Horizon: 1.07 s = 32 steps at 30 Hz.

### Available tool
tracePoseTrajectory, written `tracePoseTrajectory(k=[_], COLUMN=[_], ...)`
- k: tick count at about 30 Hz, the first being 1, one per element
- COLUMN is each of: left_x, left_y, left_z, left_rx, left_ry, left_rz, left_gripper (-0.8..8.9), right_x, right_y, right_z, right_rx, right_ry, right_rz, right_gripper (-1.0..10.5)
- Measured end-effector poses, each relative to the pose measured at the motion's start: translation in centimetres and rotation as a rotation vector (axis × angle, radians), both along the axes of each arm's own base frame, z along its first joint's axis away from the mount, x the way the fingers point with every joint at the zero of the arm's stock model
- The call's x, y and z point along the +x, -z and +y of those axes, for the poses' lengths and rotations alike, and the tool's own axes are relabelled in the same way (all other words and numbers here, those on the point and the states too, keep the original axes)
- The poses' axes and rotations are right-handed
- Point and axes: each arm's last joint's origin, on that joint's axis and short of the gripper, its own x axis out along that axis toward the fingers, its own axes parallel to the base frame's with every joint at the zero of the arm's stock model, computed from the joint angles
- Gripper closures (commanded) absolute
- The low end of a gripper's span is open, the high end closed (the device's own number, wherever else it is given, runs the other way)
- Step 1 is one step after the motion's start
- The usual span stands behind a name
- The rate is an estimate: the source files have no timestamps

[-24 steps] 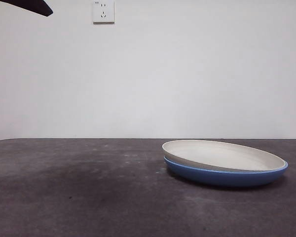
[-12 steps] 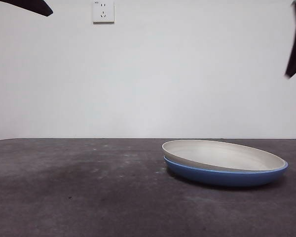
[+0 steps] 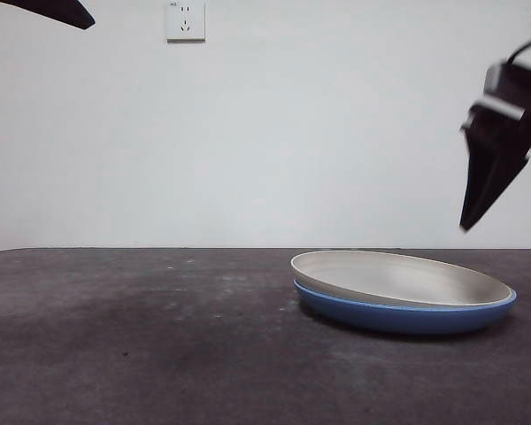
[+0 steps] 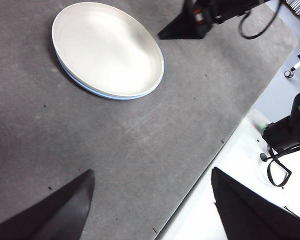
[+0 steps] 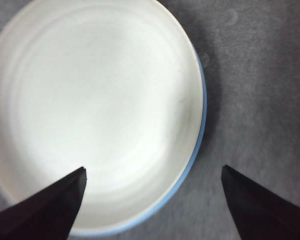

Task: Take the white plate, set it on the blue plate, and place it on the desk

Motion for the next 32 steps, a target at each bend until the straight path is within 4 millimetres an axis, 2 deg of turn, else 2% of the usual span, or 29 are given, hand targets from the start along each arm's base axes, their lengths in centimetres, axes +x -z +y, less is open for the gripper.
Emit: tracePoseTrajectory(k=[5, 11, 14, 17, 22, 32], left_x=[0.0, 0.0, 0.0, 0.0, 0.0, 0.0], left_y=[0.0, 0.0, 0.0, 0.0, 0.0, 0.0], left_z=[0.0, 0.0, 0.0, 0.0, 0.0, 0.0], left_rx=[0.000, 0.000, -0.001, -0.001, -0.002, -0.007], left_ry=[0.000, -0.001, -0.002, -0.003, -0.004, -0.013], left_rz=[0.000, 0.001, 0.003, 0.004, 0.006, 0.017], left_gripper=[4.39, 4.39, 4.39, 4.39, 4.39, 4.39], right_x=[1.7, 2.9, 3.2, 3.2, 3.3, 3.3], right_y=[2.1, 4.0, 4.6, 4.7, 4.7, 4.0], right_z=[0.2, 0.3, 0.4, 0.4, 0.0, -0.8], right_rx=[0.001, 0.003, 0.005, 0.001, -0.029, 0.010], right_ry=[0.004, 0.013, 0.017, 0.021, 0.060, 0.131], right_rz=[0.014, 0.043, 0.051, 0.050, 0.043, 0.040], right_gripper=[5.9, 6.7, 7.5, 8.5, 9.3, 9.4])
